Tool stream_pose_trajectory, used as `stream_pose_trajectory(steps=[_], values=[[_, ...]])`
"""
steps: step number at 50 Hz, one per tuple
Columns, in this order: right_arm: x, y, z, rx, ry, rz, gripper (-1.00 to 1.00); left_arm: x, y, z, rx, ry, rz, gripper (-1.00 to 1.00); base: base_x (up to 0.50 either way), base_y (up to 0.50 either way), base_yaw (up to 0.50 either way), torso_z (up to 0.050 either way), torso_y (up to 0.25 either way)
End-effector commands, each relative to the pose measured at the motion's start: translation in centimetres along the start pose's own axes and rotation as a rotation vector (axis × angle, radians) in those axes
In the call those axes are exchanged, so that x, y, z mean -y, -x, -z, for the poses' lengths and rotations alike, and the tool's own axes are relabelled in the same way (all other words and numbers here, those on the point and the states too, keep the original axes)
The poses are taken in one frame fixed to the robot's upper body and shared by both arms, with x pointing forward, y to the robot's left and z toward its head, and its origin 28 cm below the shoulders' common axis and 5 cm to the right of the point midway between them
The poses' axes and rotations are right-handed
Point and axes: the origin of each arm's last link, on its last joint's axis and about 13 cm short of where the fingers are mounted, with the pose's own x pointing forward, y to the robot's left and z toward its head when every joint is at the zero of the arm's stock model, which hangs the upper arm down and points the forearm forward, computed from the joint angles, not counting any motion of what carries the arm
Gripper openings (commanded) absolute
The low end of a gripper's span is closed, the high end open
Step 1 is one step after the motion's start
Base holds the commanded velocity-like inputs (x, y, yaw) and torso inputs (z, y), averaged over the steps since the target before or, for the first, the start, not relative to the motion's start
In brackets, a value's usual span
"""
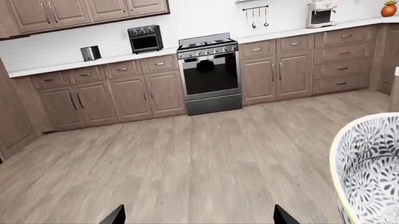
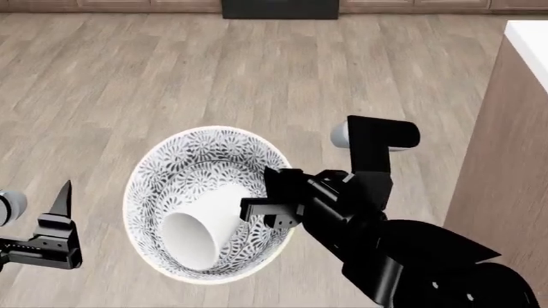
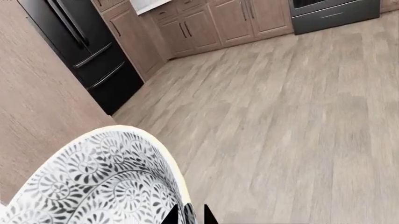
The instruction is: Place the cup inside the bowl on the dining table and move the bowl to any counter.
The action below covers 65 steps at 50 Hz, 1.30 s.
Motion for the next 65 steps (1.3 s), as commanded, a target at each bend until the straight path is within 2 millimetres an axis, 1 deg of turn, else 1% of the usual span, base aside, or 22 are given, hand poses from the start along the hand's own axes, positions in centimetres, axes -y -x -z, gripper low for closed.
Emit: stream_pose_trajectory(steps=[1,8,28,34,39,46,50,65], values=[[-0.36,0.13,-0.46,0.018,-0.008,0.006,-1.0,0.03,0.02,0.04,-0.002,0.001,0.001,1.0,0.0,0.0,0.0,0.0,0.0],[-0.42,0.09,-0.46,0.016,-0.007,0.008,-1.0,-0.02,0.08,0.05,-0.002,0.001,0.002,1.0,0.06,0.0,0.0,0.0,0.0],[-0.39,-0.19,-0.25,0.008,0.01,0.014,-1.0,0.21,-0.25,0.15,-0.003,0.003,0.002,1.0,0.5,0.01,0.0,0.0,0.002],[-0.27,-0.3,-0.03,0.0,0.027,0.017,-1.0,0.06,-0.07,0.18,-0.003,0.004,0.003,1.0,0.5,0.2,0.0,0.0,0.002],[-0.34,-0.26,-0.21,0.005,0.023,0.015,-1.0,0.32,-0.36,0.18,-0.003,0.004,0.003,1.0,0.5,0.25,0.0,0.0,0.0],[-0.29,-0.35,0.04,0.001,0.02,0.014,-1.0,0.0,-0.05,0.2,-0.002,0.006,0.002,1.0,0.5,0.25,0.0,0.0,0.001],[-0.36,-0.27,-0.2,0.006,0.021,0.015,-1.0,-0.28,0.27,0.22,-0.003,0.007,0.002,1.0,0.5,0.26,0.0,0.0,0.003],[-0.44,-0.48,-0.14,-0.004,0.021,0.01,-1.0,-0.13,0.08,0.18,-0.001,0.009,-0.003,1.0,0.5,0.26,0.0,0.001,0.001]])
